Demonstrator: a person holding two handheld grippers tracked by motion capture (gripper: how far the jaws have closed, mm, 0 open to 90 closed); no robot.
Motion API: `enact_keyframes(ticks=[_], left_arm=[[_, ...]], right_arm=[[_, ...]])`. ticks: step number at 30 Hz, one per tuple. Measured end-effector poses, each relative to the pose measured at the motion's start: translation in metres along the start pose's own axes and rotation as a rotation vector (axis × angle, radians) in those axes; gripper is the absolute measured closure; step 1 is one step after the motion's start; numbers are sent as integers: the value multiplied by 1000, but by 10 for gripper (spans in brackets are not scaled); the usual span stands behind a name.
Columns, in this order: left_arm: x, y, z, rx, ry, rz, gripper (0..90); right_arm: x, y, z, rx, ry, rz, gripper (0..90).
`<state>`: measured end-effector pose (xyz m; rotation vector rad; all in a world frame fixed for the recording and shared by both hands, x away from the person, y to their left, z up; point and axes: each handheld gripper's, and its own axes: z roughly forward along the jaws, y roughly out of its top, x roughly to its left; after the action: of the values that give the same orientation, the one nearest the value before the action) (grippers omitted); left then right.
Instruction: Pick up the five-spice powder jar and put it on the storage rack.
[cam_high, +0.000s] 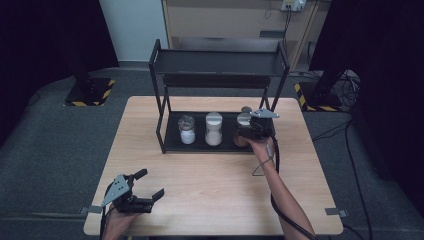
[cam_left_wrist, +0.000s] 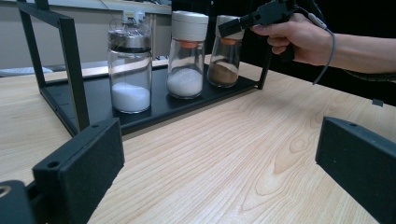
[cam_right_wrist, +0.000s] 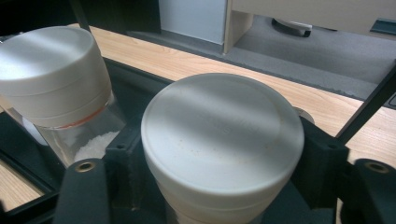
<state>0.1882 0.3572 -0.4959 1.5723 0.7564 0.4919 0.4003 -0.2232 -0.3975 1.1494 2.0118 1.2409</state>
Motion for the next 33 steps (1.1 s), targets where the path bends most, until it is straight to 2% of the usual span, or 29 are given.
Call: enact_keyframes(ticks=[6,11,17,24,33], left_arm=[[0,0,0,-1,-1,-2,0],[0,0,0,-1,-2,-1,0],[0,0,0,-2,-1,-2,0],[-1,0,0,0,4,-2,0],[-1,0,-1,-2,11,-13,0]], right_arm=[[-2,3,-6,-28,-3,8,201],[0,9,-16,-73,6,-20,157],[1,18,-30,-111,41,-55,118],[1,29,-50,-140,99,-105,107],[1,40,-85,-188,225,-131,106]])
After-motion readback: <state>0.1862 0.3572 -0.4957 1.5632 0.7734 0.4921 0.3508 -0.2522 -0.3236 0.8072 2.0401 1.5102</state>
